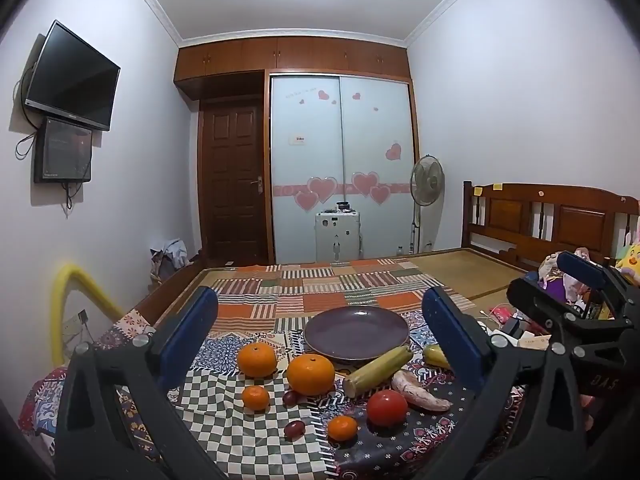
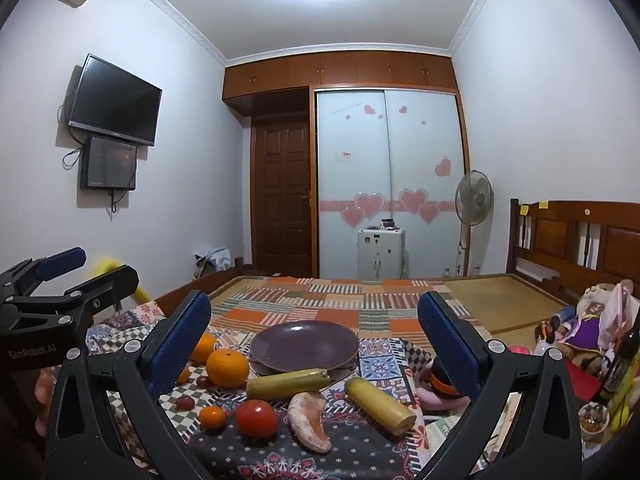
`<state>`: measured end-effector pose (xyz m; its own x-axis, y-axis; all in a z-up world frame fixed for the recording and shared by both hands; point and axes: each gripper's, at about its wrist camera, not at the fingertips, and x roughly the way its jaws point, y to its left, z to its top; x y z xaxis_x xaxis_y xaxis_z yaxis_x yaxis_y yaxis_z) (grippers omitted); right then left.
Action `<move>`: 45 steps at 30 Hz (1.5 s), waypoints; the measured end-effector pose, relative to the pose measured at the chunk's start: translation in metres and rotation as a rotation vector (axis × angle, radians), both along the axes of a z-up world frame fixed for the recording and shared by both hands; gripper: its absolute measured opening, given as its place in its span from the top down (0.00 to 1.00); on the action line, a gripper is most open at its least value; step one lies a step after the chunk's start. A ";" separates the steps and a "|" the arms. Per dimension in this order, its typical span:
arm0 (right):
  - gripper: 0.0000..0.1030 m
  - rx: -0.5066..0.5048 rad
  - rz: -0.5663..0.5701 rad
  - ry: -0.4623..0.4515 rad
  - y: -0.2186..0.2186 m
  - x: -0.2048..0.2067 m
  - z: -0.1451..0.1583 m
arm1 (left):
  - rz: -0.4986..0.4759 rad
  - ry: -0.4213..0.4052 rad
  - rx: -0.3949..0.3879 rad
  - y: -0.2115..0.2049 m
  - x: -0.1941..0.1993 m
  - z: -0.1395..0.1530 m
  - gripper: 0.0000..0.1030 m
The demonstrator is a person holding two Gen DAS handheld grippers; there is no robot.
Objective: Organize fruits
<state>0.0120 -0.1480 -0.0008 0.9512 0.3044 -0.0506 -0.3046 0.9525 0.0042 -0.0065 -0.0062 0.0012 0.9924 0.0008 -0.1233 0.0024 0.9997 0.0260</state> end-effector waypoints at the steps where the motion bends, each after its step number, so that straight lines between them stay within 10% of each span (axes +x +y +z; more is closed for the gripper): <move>1: 0.00 0.002 0.001 0.001 0.000 0.000 0.000 | -0.001 -0.001 0.000 -0.001 0.000 0.000 0.00; 45: 0.00 0.030 0.017 0.012 -0.002 0.001 -0.005 | 0.001 -0.002 -0.014 0.004 0.002 -0.005 0.00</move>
